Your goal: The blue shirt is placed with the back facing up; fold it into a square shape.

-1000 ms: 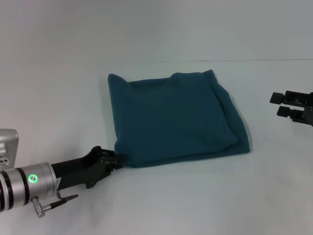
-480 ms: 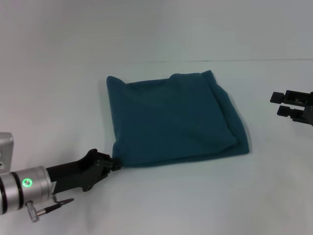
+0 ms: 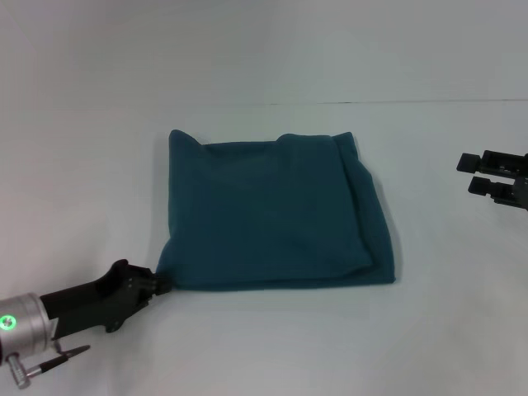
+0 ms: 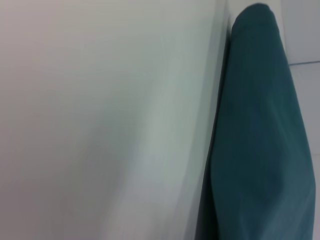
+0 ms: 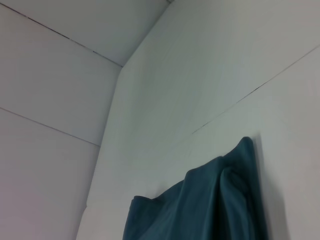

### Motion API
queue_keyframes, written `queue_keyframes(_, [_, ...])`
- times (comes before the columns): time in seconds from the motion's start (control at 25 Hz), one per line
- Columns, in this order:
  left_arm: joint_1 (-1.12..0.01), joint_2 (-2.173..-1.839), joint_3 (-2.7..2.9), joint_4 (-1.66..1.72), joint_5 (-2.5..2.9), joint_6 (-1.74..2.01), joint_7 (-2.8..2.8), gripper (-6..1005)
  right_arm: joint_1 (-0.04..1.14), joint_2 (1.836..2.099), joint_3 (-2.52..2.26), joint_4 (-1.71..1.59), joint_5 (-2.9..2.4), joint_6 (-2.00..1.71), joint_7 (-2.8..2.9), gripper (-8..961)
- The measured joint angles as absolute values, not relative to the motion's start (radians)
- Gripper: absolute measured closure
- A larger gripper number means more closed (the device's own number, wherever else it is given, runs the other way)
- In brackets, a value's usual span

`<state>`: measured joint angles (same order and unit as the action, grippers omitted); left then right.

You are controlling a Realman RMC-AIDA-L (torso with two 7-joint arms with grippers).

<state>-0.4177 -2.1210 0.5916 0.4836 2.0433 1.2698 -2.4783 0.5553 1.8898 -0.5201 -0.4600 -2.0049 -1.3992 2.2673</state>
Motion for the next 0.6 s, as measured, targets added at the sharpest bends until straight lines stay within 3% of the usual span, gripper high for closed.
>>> queue_keyframes(0.44, [-0.415, -2.103, 0.573, 0.496, 2.083, 1.295, -2.472, 838, 0.558, 1.89, -0.518, -0.46, -2.004, -1.393, 2.271, 271])
queue_keyframes(0.6, [-0.366, -2.098, 0.552, 0.574, 2.12, 1.311, -2.476, 817, 0.555, 1.889, -0.518, -0.461, -2.003, -1.393, 2.272, 271])
